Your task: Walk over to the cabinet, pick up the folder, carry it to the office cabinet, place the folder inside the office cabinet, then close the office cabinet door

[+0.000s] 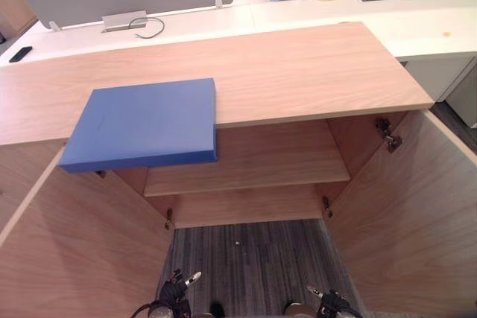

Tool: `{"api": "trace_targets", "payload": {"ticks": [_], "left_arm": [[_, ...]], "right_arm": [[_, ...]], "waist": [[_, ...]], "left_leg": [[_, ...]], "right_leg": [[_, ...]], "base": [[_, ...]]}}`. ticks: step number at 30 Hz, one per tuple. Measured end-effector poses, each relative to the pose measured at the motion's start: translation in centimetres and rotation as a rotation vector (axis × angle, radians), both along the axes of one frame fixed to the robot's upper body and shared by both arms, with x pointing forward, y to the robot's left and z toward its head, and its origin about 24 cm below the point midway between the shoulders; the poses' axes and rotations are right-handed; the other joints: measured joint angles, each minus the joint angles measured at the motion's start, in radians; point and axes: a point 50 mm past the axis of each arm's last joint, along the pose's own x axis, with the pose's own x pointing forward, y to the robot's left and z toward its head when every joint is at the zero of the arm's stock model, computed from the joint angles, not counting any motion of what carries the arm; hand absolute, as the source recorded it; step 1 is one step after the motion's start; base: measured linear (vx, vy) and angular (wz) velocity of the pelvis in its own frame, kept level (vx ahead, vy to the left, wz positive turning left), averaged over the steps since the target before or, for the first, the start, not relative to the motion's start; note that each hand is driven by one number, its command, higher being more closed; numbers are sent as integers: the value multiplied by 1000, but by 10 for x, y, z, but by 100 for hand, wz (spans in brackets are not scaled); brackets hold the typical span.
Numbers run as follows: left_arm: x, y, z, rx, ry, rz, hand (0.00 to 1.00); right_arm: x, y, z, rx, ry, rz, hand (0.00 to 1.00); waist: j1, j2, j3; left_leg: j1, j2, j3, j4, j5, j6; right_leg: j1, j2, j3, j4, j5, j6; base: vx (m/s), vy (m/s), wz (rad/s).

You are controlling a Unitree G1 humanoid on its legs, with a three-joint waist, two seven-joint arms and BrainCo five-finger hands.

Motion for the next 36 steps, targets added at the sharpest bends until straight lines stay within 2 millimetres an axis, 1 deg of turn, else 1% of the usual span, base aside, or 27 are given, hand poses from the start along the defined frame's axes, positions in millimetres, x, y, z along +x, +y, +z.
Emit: {"api": "trace_targets", "payload": {"ticks": [2, 5, 7, 10, 11, 12, 14, 15, 17, 18, 19, 20, 22, 23, 24, 27, 29, 30, 32, 33, 34, 36], "left_arm": [[1, -5, 2, -47, -22, 11, 0], [5, -14, 7, -127, -64, 9, 0], [15, -20, 17, -166, -126, -12, 0], [37, -25, 51, -215, -313, -43, 0], [46, -20, 66, -211, -391, -65, 0], [49, -17, 73, -203, -425, -82, 0], [57, 5, 97, -135, -521, -150, 0], [57, 12, 102, -113, -540, -164, 0], [60, 36, 128, -24, -624, -207, 0], [60, 41, 135, 5, -647, -218, 0], [61, 51, 150, 68, -699, -233, 0], [62, 59, 163, 127, -747, -231, 0], [62, 69, 174, 205, -789, -219, 0], [59, 77, 179, 285, -796, -186, 0], [58, 80, 179, 312, -790, -164, 0], [42, 86, 170, 358, -746, -12, 0], [33, 82, 167, 354, -733, 72, 0], [28, 77, 167, 344, -738, 121, 0], [23, 70, 166, 330, -734, 175, 0], [21, 68, 167, 347, -727, 200, 0], [20, 68, 168, 364, -726, 215, 0], [19, 66, 182, 427, -761, 271, 0]], "right_arm": [[-6, -1, -1, 0, 17, -3, 0], [-10, -3, -2, 4, 30, 4, 0], [-10, -1, -2, 15, 33, 23, 0], [-7, 0, -2, 11, 39, 74, 0], [-5, 0, -2, 7, 40, 93, 0], [-4, 0, -1, 7, 38, 95, 0], [-3, 0, -1, 12, 36, 111, 0], [-2, 0, -1, 12, 35, 121, 0], [0, -4, 0, 11, 28, 129, 0], [0, -6, 1, 9, 27, 130, 0], [0, -10, 1, 3, 26, 130, 0], [-1, -13, 2, -3, 27, 122, 0], [-4, -16, 2, -4, 28, 89, 0], [-8, -19, 2, -5, 30, 61, 0], [-8, -20, 2, -5, 30, 47, 0], [-13, -25, 2, -10, 32, -3, 0], [-17, -24, 1, -3, 36, -37, 0], [-21, -24, 0, 0, 46, -50, 0], [-28, -20, -2, 7, 65, -60, 0], [-30, -17, -3, 15, 72, -60, 0], [-30, -14, -3, 21, 73, -59, 0], [-33, -3, -6, 44, 85, -56, 0]], "waist": [[0, -9, 1], [0, -15, -12], [0, -15, -13], [0, -17, -18], [1, -17, -26], [1, -17, -28], [2, -18, -30], [2, -19, -31], [4, -20, -31], [5, -21, -32], [9, -23, -34], [22, -24, -34], [42, -26, -34], [57, -32, -39], [62, -33, -39], [90, -43, -46], [102, -51, -50], [113, -55, -49], [120, -57, -51], [123, -59, -50], [123, -60, -50], [127, -68, -51]], "left_leg": [[14, 8, -14, -16, 3, -5], [26, 7, -34, -27, 2, -9], [24, 1, -39, -35, 2, -8], [19, -19, -70, -35, 2, -5], [9, -27, -80, -34, 2, -2], [6, -30, -85, -34, 2, 0], [9, -40, -94, -31, 0, 6], [9, -45, -96, -29, -1, 9], [7, -53, -110, -18, -8, 19], [5, -57, -117, -17, -7, 20], [0, -63, -129, -16, -4, 25], [-8, -67, -138, -12, -2, 28], [-17, -70, -148, -7, 1, 32], [-26, -79, -164, -2, 4, 37], [-27, -82, -172, -2, 6, 39], [-26, -93, -195, -7, 19, 46], [-26, -95, -208, -23, 34, 43], [-29, -96, -216, -31, 37, 41], [-26, -95, -229, -57, 51, 34], [-25, -94, -230, -68, 56, 36], [-23, -94, -230, -75, 62, 37], [-23, -90, -229, -79, 67, 38]], "right_leg": [[32, 15, -18, -32, 8, -3], [64, 20, -42, -60, 9, -2], [74, 19, -50, -70, 13, 3], [88, 2, -70, -82, 17, 11], [89, -6, -81, -91, 21, 16], [91, -9, -87, -96, 23, 19], [105, -19, -96, -101, 28, 21], [108, -22, -97, -101, 28, 21], [120, -33, -112, -104, 33, 24], [122, -36, -118, -105, 34, 24], [124, -42, -123, -105, 36, 25], [123, -45, -128, -106, 42, 24], [125, -46, -138, -110, 50, 24], [130, -51, -152, -116, 51, 24], [134, -53, -154, -118, 51, 24], [147, -61, -169, -121, 51, 24], [148, -61, -174, -120, 51, 24], [149, -61, -174, -119, 50, 24], [149, -60, -175, -118, 49, 22], [147, -59, -175, -118, 48, 22], [146, -62, -175, -118, 48, 22], [145, -62, -176, -114, 48, 22]], "base": [[77, -111, 28], [84, -21, 19], [77, 30, 14], [53, 69, 25], [30, 78, 23], [34, 82, 25], [18, 63, 17], [5, 70, 12], [-13, 59, 17], [-30, 54, 27], [-36, 58, 28], [-38, 56, 27], [-47, 40, 24], [-49, 26, 30], [-46, 20, 32], [-68, 22, 23], [-73, 6, 24], [-87, 2, 20], [-104, -4, 19], [-61, -6, 13], [-68, 6, 6], [-63, 6, 4]]}}
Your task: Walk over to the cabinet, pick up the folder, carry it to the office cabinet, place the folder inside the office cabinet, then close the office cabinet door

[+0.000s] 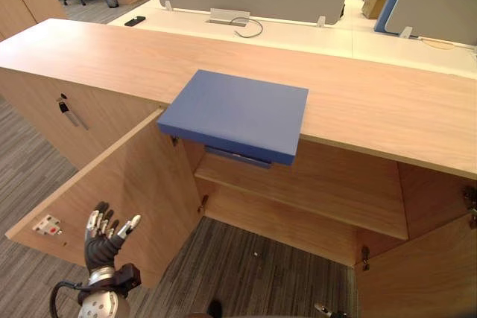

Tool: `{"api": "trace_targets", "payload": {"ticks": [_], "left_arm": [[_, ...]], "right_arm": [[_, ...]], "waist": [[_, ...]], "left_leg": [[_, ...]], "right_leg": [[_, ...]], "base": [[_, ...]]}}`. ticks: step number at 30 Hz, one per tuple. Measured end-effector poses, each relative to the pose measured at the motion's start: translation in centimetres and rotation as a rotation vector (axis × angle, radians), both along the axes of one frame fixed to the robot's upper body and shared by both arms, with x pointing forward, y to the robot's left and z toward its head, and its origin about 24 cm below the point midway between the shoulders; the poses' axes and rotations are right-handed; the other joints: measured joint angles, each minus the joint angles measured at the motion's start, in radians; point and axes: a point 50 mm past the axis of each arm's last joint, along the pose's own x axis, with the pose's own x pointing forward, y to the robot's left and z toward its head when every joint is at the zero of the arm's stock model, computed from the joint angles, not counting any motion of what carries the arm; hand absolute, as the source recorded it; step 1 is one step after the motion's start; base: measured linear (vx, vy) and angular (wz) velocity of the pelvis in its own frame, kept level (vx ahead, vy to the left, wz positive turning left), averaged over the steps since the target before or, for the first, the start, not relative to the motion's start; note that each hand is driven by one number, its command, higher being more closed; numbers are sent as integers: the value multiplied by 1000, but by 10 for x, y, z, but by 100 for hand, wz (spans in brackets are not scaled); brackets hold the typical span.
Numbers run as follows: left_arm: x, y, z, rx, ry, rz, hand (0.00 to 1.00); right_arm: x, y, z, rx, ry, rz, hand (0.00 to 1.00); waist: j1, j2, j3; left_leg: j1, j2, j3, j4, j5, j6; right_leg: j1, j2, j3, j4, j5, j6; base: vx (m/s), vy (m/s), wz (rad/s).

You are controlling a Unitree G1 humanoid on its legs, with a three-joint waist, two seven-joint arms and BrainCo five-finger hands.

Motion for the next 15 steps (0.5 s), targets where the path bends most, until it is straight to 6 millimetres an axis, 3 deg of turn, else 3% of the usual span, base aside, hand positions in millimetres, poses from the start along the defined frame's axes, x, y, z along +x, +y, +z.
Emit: {"api": "trace_targets", "payload": {"ticks": [5, 11, 15], "left_arm": [[3, -7, 40, 164, -125, 147, 0], [24, -39, 69, 383, -266, 227, 0], [38, -48, 85, 587, -343, 217, 0]], "right_arm": [[4, 28, -3, 36, 8, 49, 0], [14, 37, -1, -33, -18, 153, 0], [13, 36, -2, -54, -3, 164, 0]], "waist": [[-1, -25, -17], [-6, -43, -28], [-36, -40, -38]], "left_leg": [[-1, 0, 0, -1, 8, -4], [-7, -1, 2, -1, 11, -6], [-24, 8, 20, 3, 14, -9]], "right_leg": [[-1, -2, -2, 1, 2, 4], [-8, 2, 1, -2, 5, 9], [-32, 12, 19, -10, 7, 10]], "base": [[-8, -1, 0], [-3, -3, -1], [-2, -11, -12]]}}
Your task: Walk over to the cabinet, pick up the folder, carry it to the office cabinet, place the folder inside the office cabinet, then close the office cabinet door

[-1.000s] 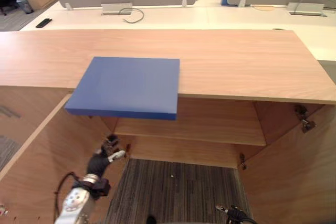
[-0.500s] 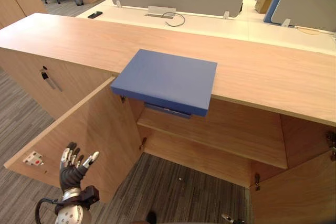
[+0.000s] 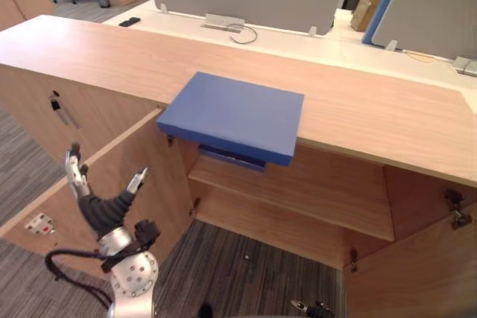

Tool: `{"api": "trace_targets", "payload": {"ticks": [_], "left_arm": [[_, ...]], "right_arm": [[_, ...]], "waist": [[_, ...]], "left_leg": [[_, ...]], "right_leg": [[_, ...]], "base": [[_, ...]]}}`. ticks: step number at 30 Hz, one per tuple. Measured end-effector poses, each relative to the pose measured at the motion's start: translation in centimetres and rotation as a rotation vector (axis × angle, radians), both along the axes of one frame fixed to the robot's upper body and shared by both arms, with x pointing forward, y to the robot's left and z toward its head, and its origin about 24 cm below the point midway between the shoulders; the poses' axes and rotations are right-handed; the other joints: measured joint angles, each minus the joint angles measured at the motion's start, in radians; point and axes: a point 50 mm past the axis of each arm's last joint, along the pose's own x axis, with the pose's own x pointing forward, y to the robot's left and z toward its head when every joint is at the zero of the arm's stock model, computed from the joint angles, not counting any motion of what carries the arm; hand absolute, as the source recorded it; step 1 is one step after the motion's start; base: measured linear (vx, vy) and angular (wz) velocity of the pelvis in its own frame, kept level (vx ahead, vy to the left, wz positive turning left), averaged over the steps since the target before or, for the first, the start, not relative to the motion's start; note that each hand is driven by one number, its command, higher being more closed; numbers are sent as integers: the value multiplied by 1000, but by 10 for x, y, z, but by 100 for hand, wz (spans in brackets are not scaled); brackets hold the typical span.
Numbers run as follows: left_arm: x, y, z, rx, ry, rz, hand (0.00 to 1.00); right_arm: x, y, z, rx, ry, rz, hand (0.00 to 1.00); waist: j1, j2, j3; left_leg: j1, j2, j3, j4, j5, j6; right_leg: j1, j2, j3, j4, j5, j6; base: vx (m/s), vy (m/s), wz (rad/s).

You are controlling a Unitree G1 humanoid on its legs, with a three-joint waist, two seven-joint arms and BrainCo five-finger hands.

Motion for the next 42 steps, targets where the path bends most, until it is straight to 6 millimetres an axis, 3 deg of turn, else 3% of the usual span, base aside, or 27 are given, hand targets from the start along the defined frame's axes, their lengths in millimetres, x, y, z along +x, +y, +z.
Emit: {"api": "trace_targets", "payload": {"ticks": [9, 13, 17, 25, 35, 42], "left_arm": [[32, 19, -3, 477, 140, 162, 0], [36, 26, -6, 587, 190, 178, 0], [39, 33, -13, 661, 259, 179, 0], [53, 39, -16, 796, 333, 127, 0], [72, 42, -17, 931, 384, 93, 0], [81, 44, -20, 987, 414, 87, 0]], "right_arm": [[-4, -20, 1, -62, 33, 23, 0], [-2, -25, 2, -77, 28, 28, 0], [-2, -35, 4, -104, 29, 33, 0], [1, -40, 5, -106, 18, 81, 0], [20, -46, 11, -138, -32, 125, 0], [18, -47, 11, -140, -27, 126, 0]], "waist": [[-46, 6, -7], [-56, 17, -6], [-64, 41, -4], [-76, 43, -5], [-93, 44, -4], [-100, 44, -3]], "left_leg": [[4, 19, 49, 1, -5, -7], [6, 20, 61, 1, -4, -6], [18, 20, 67, -1, -3, -4], [21, 22, 69, -4, -5, -6], [26, 22, 96, 0, -12, -16], [40, 23, 115, -2, -18, -14]], "right_leg": [[-24, 21, 55, -20, 12, -18], [-20, 27, 66, -43, 30, -21], [-16, 26, 71, -52, 37, -21], [-1, 37, 72, -82, 45, -19], [8, 40, 94, -105, 55, -21], [6, 39, 109, -105, 62, -21]], "base": [[10, -20, -19], [-40, -2, -11], [-68, 19, -5], [-22, 2, -2], [11, 6, -6], [-54, 26, -8]]}}
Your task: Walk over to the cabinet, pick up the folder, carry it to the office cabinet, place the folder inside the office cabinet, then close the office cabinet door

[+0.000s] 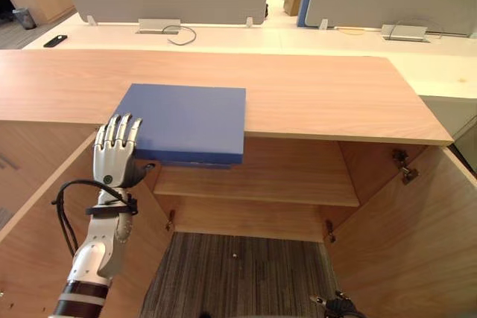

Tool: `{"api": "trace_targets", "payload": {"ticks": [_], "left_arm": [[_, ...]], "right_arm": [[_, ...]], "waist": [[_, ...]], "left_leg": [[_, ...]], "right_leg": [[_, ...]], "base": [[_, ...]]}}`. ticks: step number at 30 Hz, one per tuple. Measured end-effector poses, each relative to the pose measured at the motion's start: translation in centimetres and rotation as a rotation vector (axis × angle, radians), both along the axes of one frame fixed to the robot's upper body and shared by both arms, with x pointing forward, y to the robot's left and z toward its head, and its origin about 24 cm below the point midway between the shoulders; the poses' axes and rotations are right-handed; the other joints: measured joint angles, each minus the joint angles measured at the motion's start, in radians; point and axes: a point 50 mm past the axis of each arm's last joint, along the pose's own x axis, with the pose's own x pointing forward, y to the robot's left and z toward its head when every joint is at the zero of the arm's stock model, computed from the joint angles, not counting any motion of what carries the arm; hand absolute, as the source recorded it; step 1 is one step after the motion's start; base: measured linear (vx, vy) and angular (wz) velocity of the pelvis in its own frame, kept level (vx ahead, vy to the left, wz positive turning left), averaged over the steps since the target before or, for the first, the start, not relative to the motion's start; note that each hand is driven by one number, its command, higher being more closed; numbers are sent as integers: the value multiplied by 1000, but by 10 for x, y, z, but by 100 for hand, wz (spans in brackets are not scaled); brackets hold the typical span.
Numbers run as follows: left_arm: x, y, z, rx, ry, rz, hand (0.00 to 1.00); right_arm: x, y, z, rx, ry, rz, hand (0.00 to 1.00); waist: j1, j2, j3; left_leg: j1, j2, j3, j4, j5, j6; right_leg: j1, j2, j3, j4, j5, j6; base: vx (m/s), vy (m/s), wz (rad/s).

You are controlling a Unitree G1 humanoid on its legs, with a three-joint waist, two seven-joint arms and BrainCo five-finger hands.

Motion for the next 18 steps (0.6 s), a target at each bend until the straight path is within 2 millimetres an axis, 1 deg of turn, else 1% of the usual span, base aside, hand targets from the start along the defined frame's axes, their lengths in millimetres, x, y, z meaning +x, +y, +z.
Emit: {"api": "trace_targets", "payload": {"ticks": [5, 13, 14, 16, 18], "left_arm": [[9, -4, -4, 27, 35, -17, 0], [22, -4, -3, 96, 68, -27, 0], [26, -4, -3, 102, 73, -24, 100], [30, -3, -3, 111, 81, -16, 100], [34, -5, 3, 121, 51, -11, 100]], "right_arm": [[0, 0, 0, -1, 1, 0, 0], [2, -1, 1, -9, -1, 15, 0], [1, -1, 1, -11, 1, 19, 0], [2, -1, 1, -13, 2, 23, 0], [1, -1, 1, -14, 3, 26, 0]], "waist": [[-5, 0, 1], [-16, 2, 2], [-17, 2, 2], [-19, 2, 2], [-20, 3, 2]], "left_leg": [[0, 0, 2, -3, 0, 1], [0, 0, 10, 1, -4, 0], [0, 0, 11, 1, -4, 0], [1, 0, 12, 1, -4, 0], [2, 0, 12, 1, -4, 0]], "right_leg": [[-2, 0, 7, 0, 2, 0], [-3, 0, 12, -1, 2, 0], [-3, 0, 13, -1, 2, 0], [-3, 0, 13, -1, 2, 0], [-4, 0, 13, -1, 2, 0]], "base": [[-41, 17, -2], [-1, 5, -2], [0, 0, 0], [-17, 5, 0], [-42, 10, 0]]}}
